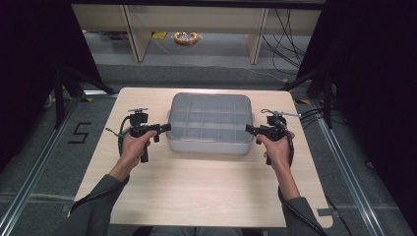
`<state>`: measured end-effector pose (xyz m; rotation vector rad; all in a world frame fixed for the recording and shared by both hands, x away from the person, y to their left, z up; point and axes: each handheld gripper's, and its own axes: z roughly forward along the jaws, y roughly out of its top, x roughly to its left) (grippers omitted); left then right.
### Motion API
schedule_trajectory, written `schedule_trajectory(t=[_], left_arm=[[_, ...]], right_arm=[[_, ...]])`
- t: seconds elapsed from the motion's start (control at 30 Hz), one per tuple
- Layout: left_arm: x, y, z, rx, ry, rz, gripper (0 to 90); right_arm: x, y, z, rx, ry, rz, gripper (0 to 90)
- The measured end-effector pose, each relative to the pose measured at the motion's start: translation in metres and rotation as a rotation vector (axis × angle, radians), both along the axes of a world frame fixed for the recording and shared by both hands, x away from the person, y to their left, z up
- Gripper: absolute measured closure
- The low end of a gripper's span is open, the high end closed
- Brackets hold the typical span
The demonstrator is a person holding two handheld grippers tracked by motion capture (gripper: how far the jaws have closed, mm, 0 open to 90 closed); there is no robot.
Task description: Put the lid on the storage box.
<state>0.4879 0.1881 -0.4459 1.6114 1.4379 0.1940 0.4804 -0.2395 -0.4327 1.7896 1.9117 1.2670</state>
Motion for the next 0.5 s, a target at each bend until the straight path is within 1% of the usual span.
schedule_trajectory(t=[0.03, 0.07, 0.1, 0.13, 0.17, 0.2, 0.23, 0.27, 0.3, 0.33, 0.37, 0.4, 0.43, 0.47, 0.5], left_arm=[[0.0, 0.0, 0.0, 0.0, 0.0, 0.0, 43.4], [-0.002, 0.001, 0.001, -0.001, -0.003, -0.002, 43.1], [-0.005, 0.002, 0.002, -0.006, -0.007, -0.006, 42.7], [-0.005, 0.002, 0.002, -0.006, -0.007, -0.006, 42.8], [-0.009, 0.004, 0.003, -0.006, -0.012, -0.012, 42.8], [-0.009, 0.004, 0.003, -0.006, -0.012, -0.012, 42.8], [-0.013, 0.006, 0.004, -0.011, -0.019, -0.013, 42.7], [-0.013, 0.006, 0.004, -0.011, -0.019, -0.013, 42.6], [-0.016, 0.007, 0.005, -0.019, -0.022, -0.018, 42.6], [-0.018, 0.008, 0.005, -0.017, -0.025, -0.022, 42.4], [-0.018, 0.008, 0.005, -0.017, -0.025, -0.022, 42.0], [-0.02, 0.008, 0.006, -0.018, -0.025, -0.022, 41.8], [-0.022, 0.009, 0.006, -0.018, -0.027, -0.029, 41.8], [-0.024, 0.009, 0.005, -0.023, -0.03, -0.032, 41.5], [-0.026, 0.009, 0.006, -0.024, -0.032, -0.034, 41.5]], right_arm=[[0.001, -0.003, -0.001, -0.037, -0.031, 0.027, 33.8], [0.0, -0.002, -0.001, -0.026, -0.021, 0.02, 33.7], [-0.003, -0.001, 0.001, 0.0, -0.015, 0.019, 33.6], [-0.002, -0.003, 0.0, -0.033, -0.038, 0.032, 33.5], [-0.005, -0.002, 0.002, -0.011, -0.024, 0.031, 33.5], [-0.005, -0.003, 0.002, -0.021, -0.037, 0.043, 33.5], [-0.005, -0.003, 0.002, -0.028, -0.043, 0.041, 33.5], [-0.005, -0.003, 0.002, -0.028, -0.043, 0.041, 33.5], [-0.007, -0.004, 0.002, -0.036, -0.056, 0.045, 33.5], [-0.008, -0.004, 0.003, -0.02, -0.063, 0.059, 33.5], [-0.008, -0.004, 0.003, -0.02, -0.063, 0.059, 33.5], [-0.011, -0.003, 0.004, -0.016, -0.044, 0.059, 33.5], [-0.011, -0.003, 0.004, -0.016, -0.044, 0.059, 33.5], [-0.013, -0.002, 0.005, -0.008, -0.036, 0.047, 33.5], [-0.013, -0.003, 0.004, -0.013, -0.056, 0.063, 33.5]])
